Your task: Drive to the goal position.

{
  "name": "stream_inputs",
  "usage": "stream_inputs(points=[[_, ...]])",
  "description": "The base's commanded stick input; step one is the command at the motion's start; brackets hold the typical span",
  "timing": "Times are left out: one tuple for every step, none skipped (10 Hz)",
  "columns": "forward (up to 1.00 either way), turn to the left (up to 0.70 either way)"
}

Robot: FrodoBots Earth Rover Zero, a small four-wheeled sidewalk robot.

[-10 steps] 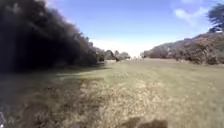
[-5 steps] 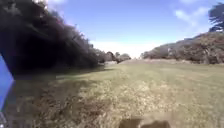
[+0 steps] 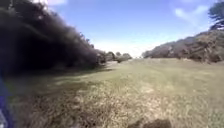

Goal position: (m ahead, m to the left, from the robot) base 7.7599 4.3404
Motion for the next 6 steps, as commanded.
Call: stream_inputs(points=[[0.70,0.00],[0.70,0.00],[0.70,0.00],[0.70,-0.11],[0.70,-0.28],[0.70,-0.27]])
